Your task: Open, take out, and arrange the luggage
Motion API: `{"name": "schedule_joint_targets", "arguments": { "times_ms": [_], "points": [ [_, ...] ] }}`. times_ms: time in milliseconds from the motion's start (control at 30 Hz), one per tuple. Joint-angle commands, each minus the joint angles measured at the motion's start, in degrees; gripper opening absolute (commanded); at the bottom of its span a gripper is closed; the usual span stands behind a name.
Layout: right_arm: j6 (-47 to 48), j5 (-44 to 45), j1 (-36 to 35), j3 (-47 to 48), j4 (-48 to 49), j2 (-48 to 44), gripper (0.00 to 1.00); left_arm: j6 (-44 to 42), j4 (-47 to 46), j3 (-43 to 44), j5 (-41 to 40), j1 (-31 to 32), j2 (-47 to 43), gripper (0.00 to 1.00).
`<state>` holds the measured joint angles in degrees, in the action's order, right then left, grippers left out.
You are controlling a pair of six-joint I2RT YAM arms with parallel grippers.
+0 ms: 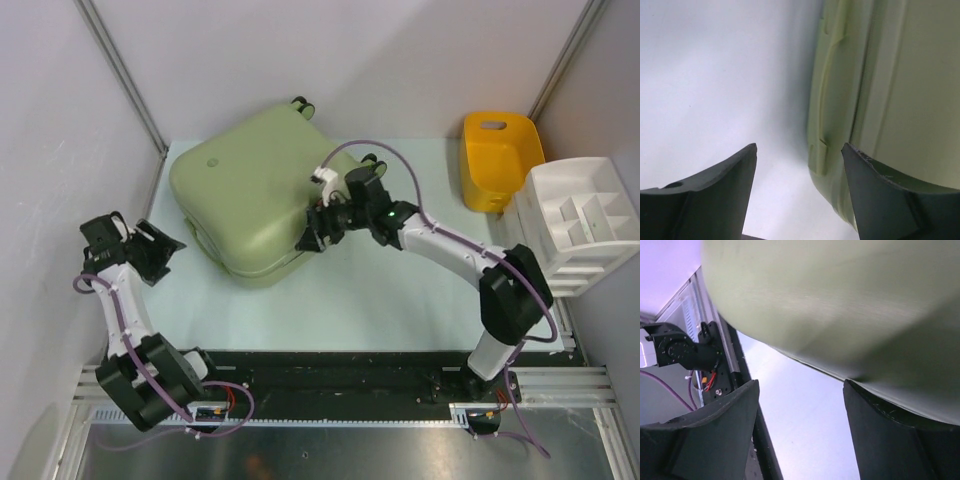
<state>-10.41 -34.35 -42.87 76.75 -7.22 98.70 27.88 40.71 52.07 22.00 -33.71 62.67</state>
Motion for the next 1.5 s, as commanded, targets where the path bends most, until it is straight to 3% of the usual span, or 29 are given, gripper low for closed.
{"name": "schedule_joint_targets", "arguments": {
  "times_ms": [0,333,600,700,733,833,900,1133,1333,1467],
  "points": [
    [2.9,-1.8,5.9,-2.1,-4.0,-7.3,0.73,-4.6,1.1,1.7,-5.1,2.8,4.3,0.73],
    [4.7,-2.2,23.0,-15.8,-3.6,-16.4,0.74,-5.3,-2.9,4.1,-9.2,14.3,12.8,0.68],
    [-0.4,0.4,32.5,-25.8,8.5,-19.8,0.75,-3.3,-8.5,3.9,-5.8,19.1,22.6,0.6],
    [-1.1,0.6,34.5,-30.0,14.9,-19.5,0.76,-5.0,-9.1,6.1,-5.0,19.3,26.5,0.46],
    [-1.7,0.3,34.9,-31.5,16.3,-19.2,0.78,-5.8,-9.1,7.2,-4.9,19.4,27.8,0.28],
    [-0.3,-2.0,36.5,-32.5,20.2,-18.5,0.8,-10.3,-8.5,14.1,-3.6,19.7,33.8,0.04],
    [1.1,-3.7,37.1,-33.7,22.9,-18.4,0.8,-15.2,-6.7,20.5,-5.5,21.2,36.6,0.0],
    [2.8,-3.0,35.0,-42.9,51.5,-16.3,0.7,-19.8,-4.2,29.0,-4.8,22.4,44.6,0.0],
    [8.9,3.5,24.7,-42.9,60.1,-11.7,0.63,-17.8,-3.4,28.4,-1.3,22.5,46.1,0.0],
    [10.2,10.5,18.8,-41.9,63.7,-7.8,0.64,-15.9,-3.4,27.6,0.1,22.5,45.9,0.0]
  ]
}}
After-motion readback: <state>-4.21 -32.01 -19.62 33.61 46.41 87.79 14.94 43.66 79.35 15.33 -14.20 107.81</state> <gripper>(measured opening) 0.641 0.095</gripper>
